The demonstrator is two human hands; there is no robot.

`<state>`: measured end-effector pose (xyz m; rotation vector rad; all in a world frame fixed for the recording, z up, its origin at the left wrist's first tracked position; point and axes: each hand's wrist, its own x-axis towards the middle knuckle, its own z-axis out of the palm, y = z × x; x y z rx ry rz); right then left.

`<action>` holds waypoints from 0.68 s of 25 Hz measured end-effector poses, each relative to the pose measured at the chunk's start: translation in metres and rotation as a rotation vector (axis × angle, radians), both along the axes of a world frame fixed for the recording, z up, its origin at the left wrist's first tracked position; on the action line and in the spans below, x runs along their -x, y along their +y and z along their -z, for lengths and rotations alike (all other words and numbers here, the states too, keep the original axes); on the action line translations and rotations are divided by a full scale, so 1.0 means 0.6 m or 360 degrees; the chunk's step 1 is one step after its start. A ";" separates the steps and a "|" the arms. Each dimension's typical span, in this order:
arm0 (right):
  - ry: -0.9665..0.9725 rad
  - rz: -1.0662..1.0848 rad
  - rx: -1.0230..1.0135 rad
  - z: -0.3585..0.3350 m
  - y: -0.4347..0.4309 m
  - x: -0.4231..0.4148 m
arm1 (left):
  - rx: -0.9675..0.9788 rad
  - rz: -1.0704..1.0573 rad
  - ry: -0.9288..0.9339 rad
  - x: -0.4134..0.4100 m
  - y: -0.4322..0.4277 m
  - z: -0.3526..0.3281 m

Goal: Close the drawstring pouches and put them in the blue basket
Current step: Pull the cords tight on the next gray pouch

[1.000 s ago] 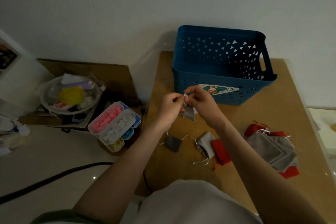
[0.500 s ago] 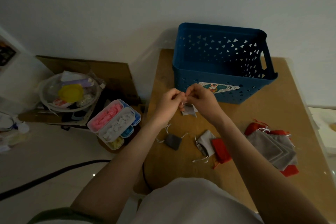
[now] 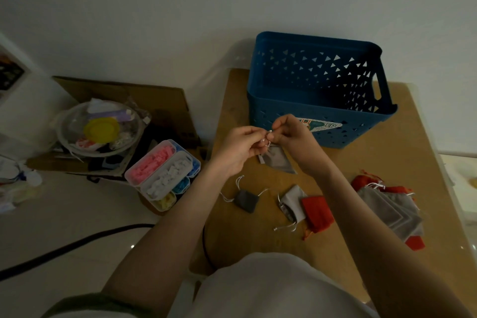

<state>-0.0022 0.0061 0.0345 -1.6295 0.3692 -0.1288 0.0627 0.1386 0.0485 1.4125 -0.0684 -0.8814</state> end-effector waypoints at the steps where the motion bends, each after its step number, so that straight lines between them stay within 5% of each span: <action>1: 0.0027 -0.0026 -0.0048 -0.002 0.000 0.001 | 0.0027 -0.0015 0.0000 0.002 0.000 0.001; 11: 0.0418 -0.0275 0.0242 -0.022 -0.001 -0.003 | 0.0034 -0.0079 -0.0056 0.007 0.003 0.008; 17: 0.0342 -0.0564 -0.0305 -0.004 -0.021 0.007 | 0.0314 -0.0020 0.0225 0.003 0.007 0.011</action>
